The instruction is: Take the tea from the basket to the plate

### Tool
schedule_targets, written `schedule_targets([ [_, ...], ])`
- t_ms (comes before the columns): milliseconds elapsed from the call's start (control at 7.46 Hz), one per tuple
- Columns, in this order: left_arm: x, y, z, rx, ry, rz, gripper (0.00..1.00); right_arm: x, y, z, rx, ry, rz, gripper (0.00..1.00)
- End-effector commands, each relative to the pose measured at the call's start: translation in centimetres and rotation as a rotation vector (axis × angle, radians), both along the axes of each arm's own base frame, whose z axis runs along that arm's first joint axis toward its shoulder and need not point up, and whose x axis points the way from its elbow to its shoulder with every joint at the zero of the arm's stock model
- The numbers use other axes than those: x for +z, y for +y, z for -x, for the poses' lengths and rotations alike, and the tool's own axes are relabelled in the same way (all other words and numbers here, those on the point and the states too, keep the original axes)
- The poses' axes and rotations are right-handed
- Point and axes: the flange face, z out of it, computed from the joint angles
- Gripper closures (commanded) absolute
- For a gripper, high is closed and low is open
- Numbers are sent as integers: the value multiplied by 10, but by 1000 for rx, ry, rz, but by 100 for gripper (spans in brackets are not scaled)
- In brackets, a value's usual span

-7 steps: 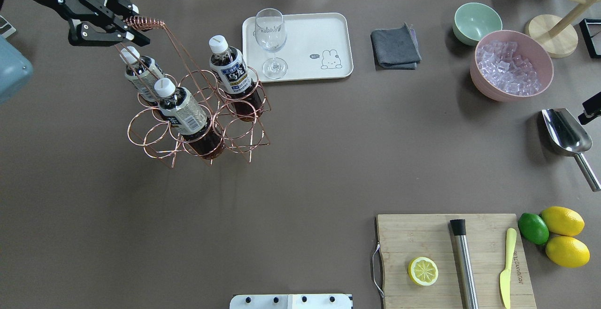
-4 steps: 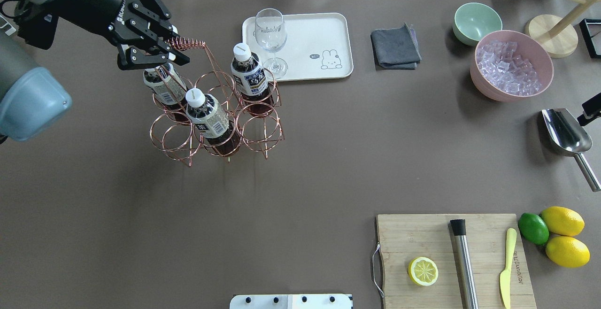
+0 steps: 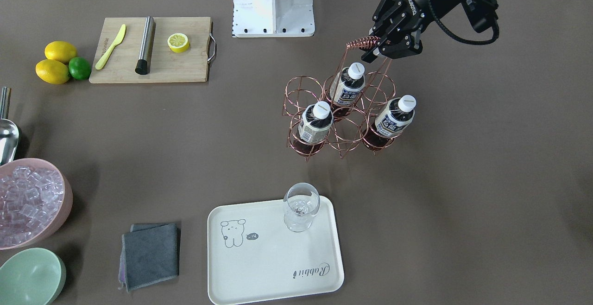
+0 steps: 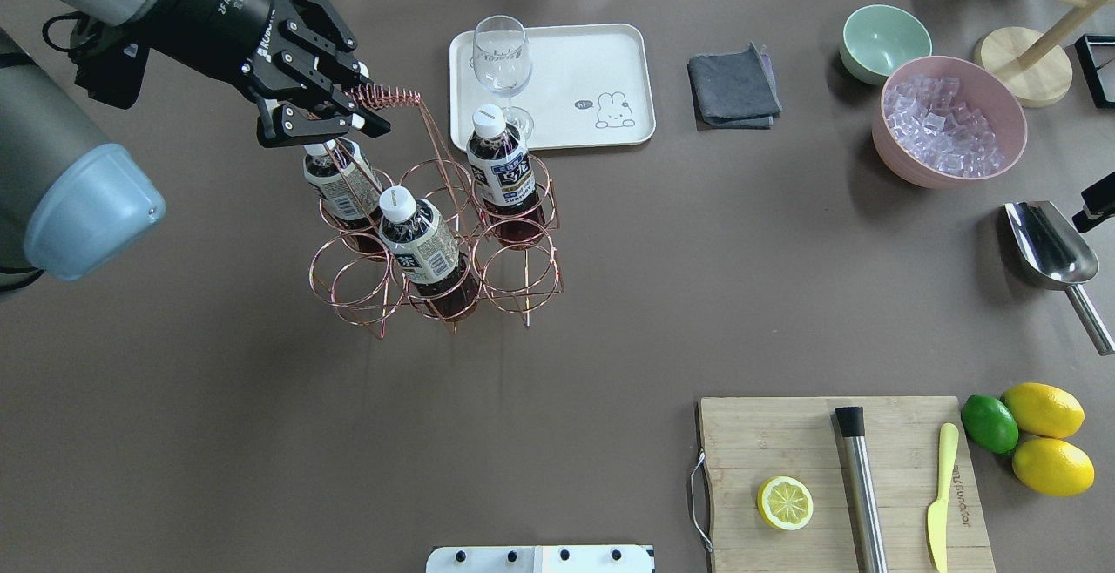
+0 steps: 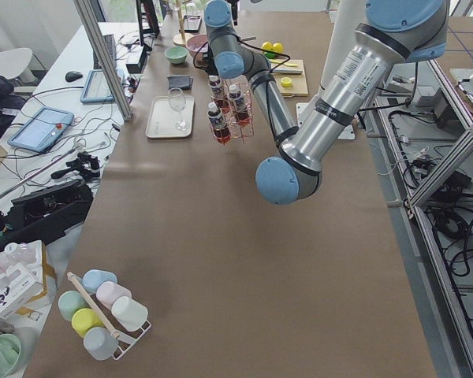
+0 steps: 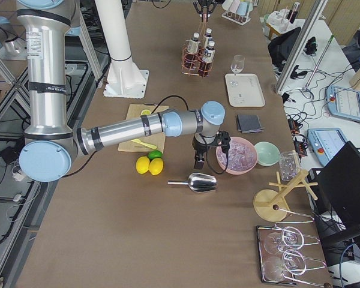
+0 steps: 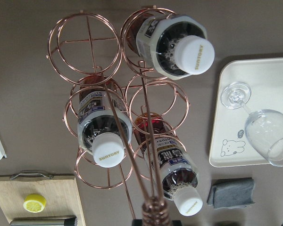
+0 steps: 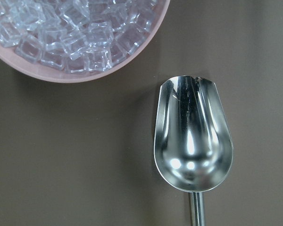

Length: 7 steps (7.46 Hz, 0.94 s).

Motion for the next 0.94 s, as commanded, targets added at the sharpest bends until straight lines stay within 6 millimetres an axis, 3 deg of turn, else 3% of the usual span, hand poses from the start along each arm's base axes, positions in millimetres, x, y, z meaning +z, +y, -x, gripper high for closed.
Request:
schedule_targets([
  [0,-10,11,-17,30,24,-18,100,7,7,-3,0,8,9,0],
  [536,-12,17,-30,48,77,-37,100,11,8,-4,-3,13,14,0],
  [805,-15,29,-54,35,106,-37,100,17,14,-6,-1,10,32,0],
])
